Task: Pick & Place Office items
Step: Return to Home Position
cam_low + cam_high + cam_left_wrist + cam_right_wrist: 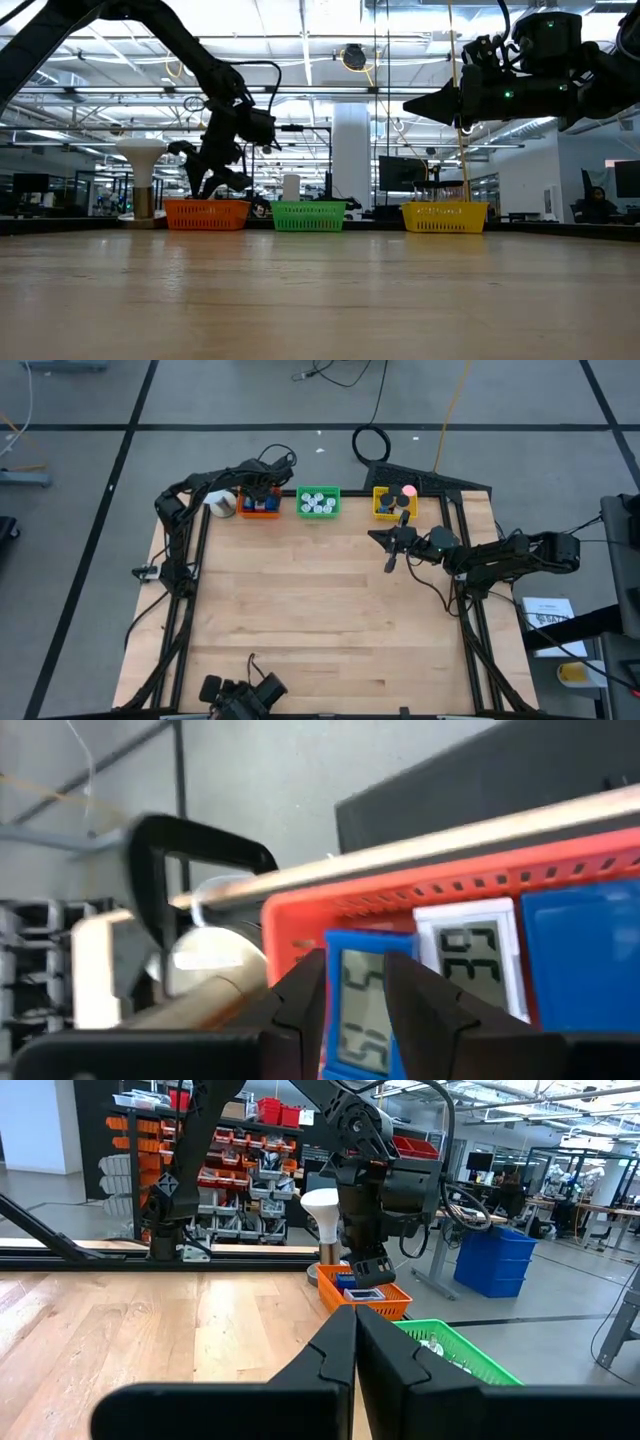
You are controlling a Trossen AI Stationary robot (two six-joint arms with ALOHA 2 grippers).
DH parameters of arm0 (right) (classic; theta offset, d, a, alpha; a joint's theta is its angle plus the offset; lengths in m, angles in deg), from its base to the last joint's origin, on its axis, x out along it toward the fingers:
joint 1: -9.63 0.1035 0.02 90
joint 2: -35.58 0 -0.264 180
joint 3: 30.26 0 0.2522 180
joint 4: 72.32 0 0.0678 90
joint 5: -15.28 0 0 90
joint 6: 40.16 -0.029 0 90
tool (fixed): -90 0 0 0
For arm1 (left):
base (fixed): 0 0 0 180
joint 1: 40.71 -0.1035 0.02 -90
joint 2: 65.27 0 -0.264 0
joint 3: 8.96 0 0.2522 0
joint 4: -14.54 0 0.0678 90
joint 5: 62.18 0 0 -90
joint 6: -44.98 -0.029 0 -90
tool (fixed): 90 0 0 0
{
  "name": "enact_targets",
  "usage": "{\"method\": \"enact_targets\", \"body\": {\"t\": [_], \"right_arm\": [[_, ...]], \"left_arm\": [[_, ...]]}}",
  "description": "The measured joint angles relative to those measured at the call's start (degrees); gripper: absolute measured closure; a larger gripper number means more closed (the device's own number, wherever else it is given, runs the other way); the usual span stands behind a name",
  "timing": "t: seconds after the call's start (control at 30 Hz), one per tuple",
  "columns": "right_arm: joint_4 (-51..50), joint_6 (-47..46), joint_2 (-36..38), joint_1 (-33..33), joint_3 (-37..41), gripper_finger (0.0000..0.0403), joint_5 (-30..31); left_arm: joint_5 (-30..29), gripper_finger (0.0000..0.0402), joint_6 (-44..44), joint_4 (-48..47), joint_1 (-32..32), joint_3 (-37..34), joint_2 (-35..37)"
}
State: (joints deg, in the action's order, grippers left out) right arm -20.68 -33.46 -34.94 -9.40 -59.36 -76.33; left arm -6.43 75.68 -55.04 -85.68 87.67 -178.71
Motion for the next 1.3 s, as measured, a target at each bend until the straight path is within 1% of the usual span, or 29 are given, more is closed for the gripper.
{"method": "enact_targets", "body": {"t": [0.07,0.13,0.2,0.27,0.33,0.4,0.5,0.6,0.7,0.8,0.9,1.0,1.07,1.17,1.23,1.27,1.3], "right_arm": [[0.0,0.0,0.0,0.0,0.0,0.0399,0.0],[0.0,-0.2,0.0,0.0,0.0,0.0399,0.0],[-0.3,-0.2,0.0,0.0,0.0,0.0399,0.0],[-1.2,-0.2,0.0,0.0,0.0,0.0399,0.0],[-2.7,-0.2,0.0,0.0,0.0,0.0399,0.0],[-4.3,-0.9,0.0,0.0,0.0,0.0399,0.0],[-6.3,-1.3,0.0,0.0,0.0,0.0399,0.0],[-8.4,-1.5,0.0,0.0,0.0,0.0401,0.0],[-11.2,-1.6,0.4,0.0,0.0,0.0402,-0.1],[-16.5,-1.7,2.2,0.0,0.0,0.0402,-0.1],[-22.2,-2.3,6.6,0.0,0.0,0.0402,-0.1],[-31.1,-4.0,13.4,0.0,0.0,0.0402,-0.2],[-39.1,-4.0,18.8,0.0,0.0,0.0403,0.0],[-49.4,-3.4,27.0,0.0,0.0,0.0403,0.1],[-54.5,-3.1,32.2,-0.1,0.0,0.0403,0.3],[-57.1,-3.0,34.9,-0.1,0.0,0.0403,0.3],[-59.4,-2.9,37.5,-0.1,0.0,0.0403,0.7]], "left_arm": [[-2.1,0.0301,-0.3,0.1,1.1,0.0,0.8],[-4.6,0.0313,-1.6,2.8,3.0,-1.1,2.7],[-4.5,0.0336,-5.3,9.5,5.1,-4.1,5.7],[-1.7,0.0368,-10.0,18.9,7.0,-8.9,9.8],[4.0,0.0392,-15.6,30.1,8.6,-15.3,14.9],[10.7,0.0393,-20.2,41.5,10.2,-22.4,20.3],[19.2,0.0389,-24.3,56.8,12.8,-33.1,27.8],[27.7,0.0397,-26.2,69.8,14.9,-42.6,33.5],[36.7,0.0396,-27.1,80.2,16.5,-50.7,37.7],[43.0,0.0387,-27.0,89.0,18.1,-57.6,40.4],[46.1,0.0387,-26.6,96.7,19.6,-63.4,42.1],[48.3,0.0397,-26.6,101.9,20.6,-68.5,44.2],[49.5,0.0398,-26.6,104.8,20.8,-72.0,47.1],[49.7,0.039,-26.3,109.1,20.8,-77.4,52.6],[49.7,0.0387,-25.6,111.3,20.8,-81.1,56.6],[49.8,0.0386,-25.3,110.9,20.8,-82.3,58.6],[50.0,0.0386,-24.9,108.0,20.8,-81.9,60.6]]}}
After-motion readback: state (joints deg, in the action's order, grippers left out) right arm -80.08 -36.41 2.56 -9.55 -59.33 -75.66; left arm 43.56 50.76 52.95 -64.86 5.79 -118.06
